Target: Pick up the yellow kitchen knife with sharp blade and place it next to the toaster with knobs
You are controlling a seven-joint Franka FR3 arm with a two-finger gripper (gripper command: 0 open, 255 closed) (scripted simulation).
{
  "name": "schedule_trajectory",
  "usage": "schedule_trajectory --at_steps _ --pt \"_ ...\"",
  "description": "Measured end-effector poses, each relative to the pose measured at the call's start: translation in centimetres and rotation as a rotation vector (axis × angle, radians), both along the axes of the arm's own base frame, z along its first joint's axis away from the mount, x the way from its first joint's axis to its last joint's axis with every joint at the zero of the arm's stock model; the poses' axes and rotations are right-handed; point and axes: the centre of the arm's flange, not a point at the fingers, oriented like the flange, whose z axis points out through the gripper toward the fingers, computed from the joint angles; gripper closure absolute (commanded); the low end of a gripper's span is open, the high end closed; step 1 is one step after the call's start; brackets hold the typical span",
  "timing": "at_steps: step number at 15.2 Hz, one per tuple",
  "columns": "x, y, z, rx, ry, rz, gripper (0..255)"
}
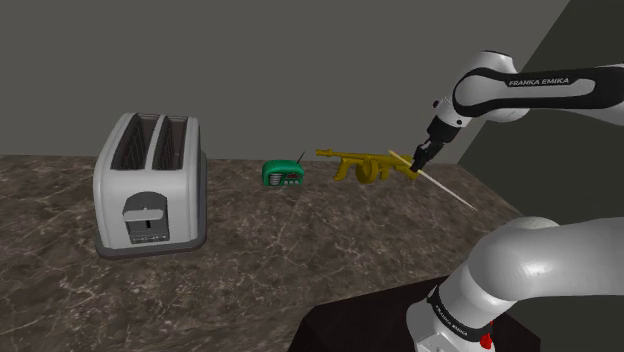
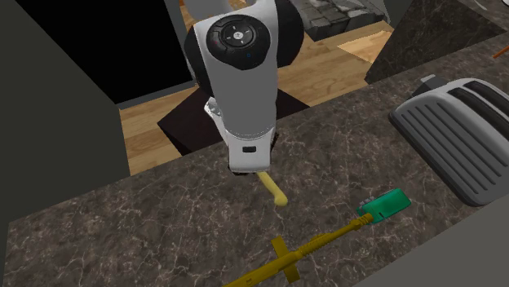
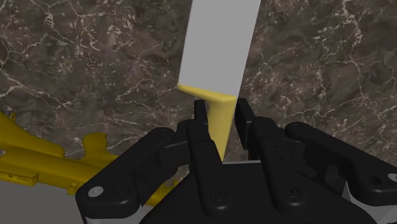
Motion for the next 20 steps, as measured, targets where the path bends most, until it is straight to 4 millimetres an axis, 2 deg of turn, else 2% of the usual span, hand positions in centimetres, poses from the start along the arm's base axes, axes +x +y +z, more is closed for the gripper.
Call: schedule_trajectory --at_steps 14,16,20 --pt "-0.1 0.1 7.1 0.0 0.0 0.0 255" --pt "0.2 1.6 7.2 0.0 0.0 0.0 255" --pt "1.7 6.1 7.5 0.0 0.0 0.002 255"
